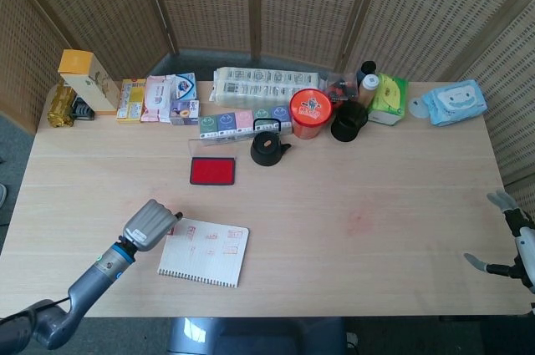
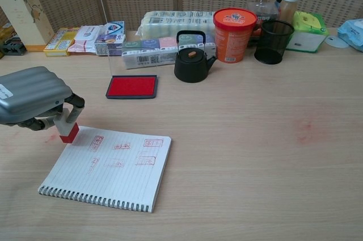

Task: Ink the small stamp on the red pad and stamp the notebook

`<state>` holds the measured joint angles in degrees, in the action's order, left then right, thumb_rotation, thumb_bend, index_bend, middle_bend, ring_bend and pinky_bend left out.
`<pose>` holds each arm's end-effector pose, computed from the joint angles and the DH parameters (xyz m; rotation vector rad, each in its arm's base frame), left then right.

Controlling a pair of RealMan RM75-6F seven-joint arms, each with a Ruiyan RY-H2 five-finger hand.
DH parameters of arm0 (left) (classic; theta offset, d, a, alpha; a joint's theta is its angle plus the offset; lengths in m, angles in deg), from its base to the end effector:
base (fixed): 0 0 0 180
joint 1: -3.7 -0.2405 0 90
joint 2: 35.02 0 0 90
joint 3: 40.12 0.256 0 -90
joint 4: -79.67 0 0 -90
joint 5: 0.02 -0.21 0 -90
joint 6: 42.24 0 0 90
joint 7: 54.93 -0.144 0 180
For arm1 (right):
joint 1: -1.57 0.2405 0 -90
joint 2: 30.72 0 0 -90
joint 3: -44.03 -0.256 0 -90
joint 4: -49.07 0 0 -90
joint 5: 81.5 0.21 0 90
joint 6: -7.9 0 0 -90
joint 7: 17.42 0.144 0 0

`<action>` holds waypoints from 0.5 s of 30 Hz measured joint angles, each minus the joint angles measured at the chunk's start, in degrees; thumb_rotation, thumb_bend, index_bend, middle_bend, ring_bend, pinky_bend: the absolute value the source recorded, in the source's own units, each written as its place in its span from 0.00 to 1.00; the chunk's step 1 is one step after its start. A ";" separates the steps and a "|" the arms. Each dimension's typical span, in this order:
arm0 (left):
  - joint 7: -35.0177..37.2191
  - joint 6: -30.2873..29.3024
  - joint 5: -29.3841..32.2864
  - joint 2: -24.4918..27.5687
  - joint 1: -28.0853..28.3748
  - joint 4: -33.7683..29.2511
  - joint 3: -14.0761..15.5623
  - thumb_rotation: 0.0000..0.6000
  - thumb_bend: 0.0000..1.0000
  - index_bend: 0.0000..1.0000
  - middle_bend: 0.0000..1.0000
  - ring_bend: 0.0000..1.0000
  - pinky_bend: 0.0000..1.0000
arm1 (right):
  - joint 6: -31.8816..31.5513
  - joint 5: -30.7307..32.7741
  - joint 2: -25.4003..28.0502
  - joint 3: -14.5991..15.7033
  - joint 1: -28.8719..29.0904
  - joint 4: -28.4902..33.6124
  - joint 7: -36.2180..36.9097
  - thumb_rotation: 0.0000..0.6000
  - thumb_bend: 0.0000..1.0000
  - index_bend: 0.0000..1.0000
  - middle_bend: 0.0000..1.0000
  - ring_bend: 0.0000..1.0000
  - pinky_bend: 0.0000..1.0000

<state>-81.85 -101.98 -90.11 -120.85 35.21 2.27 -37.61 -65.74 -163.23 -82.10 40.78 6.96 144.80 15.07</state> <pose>-0.2287 0.2718 -0.0167 -2.1527 -0.4134 -0.6614 -0.3320 -0.1828 0.2070 1.1808 -1.3691 1.0507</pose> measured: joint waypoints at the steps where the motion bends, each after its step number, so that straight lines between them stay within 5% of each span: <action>1: -0.15 0.10 0.03 -0.10 0.06 0.00 -0.01 1.00 0.41 0.67 1.00 1.00 1.00 | -0.02 -0.02 0.02 0.00 -0.01 -0.03 0.09 1.00 0.13 0.00 0.00 0.00 0.00; 15: -1.46 1.31 0.75 -1.80 0.50 0.70 0.14 1.00 0.41 0.67 1.00 1.00 1.00 | -0.16 -0.15 0.12 0.02 -0.11 -0.29 0.74 1.00 0.13 0.00 0.00 0.00 0.00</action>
<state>-83.31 -100.67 -89.36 -122.65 35.72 2.97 -37.46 -65.90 -163.38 -81.98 40.80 6.85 144.51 15.81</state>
